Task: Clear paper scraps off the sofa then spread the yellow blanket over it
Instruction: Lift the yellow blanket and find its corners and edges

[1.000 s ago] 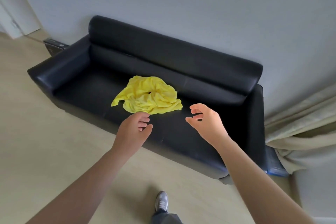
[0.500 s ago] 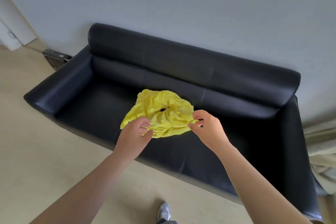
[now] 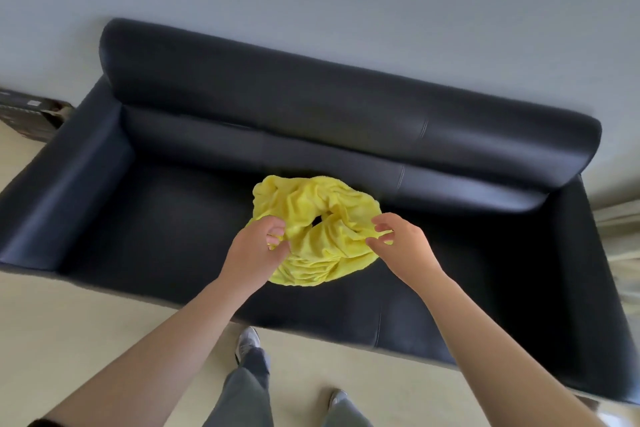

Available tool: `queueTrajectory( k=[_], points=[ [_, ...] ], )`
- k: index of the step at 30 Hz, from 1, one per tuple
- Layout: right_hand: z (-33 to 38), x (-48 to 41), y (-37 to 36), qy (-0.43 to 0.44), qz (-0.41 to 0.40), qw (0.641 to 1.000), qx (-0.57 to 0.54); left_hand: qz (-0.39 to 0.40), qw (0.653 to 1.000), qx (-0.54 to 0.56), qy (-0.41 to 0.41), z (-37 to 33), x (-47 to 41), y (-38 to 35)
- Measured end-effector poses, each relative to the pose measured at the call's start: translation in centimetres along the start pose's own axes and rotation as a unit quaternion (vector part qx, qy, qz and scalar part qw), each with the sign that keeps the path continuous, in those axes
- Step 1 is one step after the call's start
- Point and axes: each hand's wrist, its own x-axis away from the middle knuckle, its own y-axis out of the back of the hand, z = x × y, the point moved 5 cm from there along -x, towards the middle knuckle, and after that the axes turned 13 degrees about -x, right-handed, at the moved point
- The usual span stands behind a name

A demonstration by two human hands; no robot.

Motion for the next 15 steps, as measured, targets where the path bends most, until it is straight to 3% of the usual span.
queueTrajectory(
  k=[8,15],
  points=[
    [-2.2,-5.0,-4.1,-0.096,-0.019,0.995,-0.009,0.081,0.995,-0.052,-0.004,5.0,-9.0,-1.5],
    [-7.6,-10.2,-6.7,-0.141,0.015,0.99,0.026,0.141,0.987,-0.068,0.017,8.0,-13.5,-9.2]
  ],
)
